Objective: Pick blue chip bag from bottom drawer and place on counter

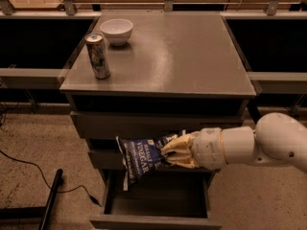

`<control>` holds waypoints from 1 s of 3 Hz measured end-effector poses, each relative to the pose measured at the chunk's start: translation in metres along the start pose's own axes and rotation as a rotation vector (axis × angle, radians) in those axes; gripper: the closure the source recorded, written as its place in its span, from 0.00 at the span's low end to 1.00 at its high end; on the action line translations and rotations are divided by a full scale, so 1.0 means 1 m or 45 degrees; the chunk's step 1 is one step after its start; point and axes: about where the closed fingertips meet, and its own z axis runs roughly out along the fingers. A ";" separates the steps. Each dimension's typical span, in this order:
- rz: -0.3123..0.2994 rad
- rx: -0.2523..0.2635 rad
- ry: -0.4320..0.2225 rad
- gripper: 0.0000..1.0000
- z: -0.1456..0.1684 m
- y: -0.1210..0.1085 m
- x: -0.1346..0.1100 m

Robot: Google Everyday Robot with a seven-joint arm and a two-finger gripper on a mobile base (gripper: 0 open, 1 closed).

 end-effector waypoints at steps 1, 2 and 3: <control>-0.108 0.073 0.083 1.00 -0.046 -0.056 -0.013; -0.158 0.089 0.138 1.00 -0.078 -0.102 -0.012; -0.156 0.100 0.212 1.00 -0.101 -0.142 0.000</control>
Offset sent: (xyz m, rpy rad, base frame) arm 0.0594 -0.0493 0.1818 -0.0503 -0.2198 -0.0826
